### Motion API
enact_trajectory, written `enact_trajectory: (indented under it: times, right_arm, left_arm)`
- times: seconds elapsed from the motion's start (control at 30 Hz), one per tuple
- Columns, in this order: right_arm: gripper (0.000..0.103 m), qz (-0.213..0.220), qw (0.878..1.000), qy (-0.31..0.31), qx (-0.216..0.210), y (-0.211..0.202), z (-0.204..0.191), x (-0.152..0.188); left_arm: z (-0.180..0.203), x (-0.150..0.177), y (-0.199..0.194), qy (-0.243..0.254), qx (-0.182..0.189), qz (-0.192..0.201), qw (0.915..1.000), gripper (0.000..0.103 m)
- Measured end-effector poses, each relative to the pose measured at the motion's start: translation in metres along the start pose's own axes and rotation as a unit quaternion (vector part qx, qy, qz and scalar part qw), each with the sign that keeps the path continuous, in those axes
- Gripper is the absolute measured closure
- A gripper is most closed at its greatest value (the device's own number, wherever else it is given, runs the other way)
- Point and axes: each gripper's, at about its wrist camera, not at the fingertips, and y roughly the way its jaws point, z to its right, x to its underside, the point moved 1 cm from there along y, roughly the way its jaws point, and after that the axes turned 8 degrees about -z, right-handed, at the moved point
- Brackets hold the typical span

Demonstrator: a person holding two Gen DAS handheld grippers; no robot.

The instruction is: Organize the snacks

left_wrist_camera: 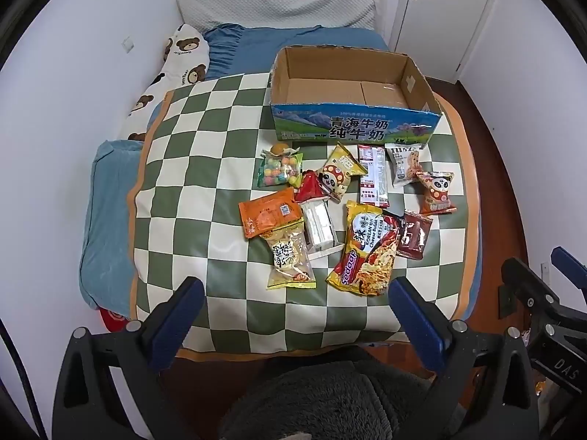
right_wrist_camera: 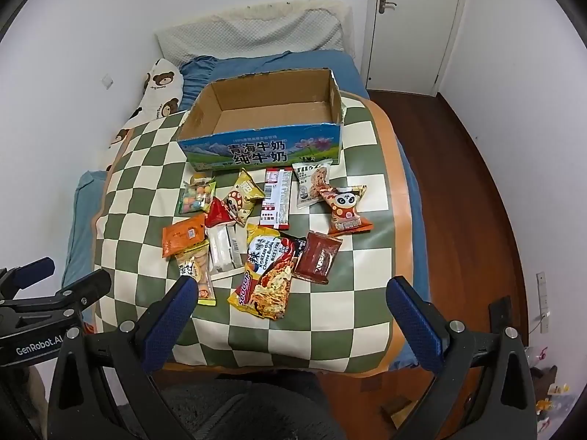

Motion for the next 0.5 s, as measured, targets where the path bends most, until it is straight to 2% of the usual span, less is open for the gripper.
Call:
enact_trajectory:
  times: [0.5]
  right_arm:
    - [0.000, 0.000, 1.000, 0.002, -0.006, -0.0003, -0.0006, -0.0045]
  left_arm:
    - [-0.0031, -0.0026, 0.0021, 0.001, 0.005, -0.002, 1.0000, 0.000]
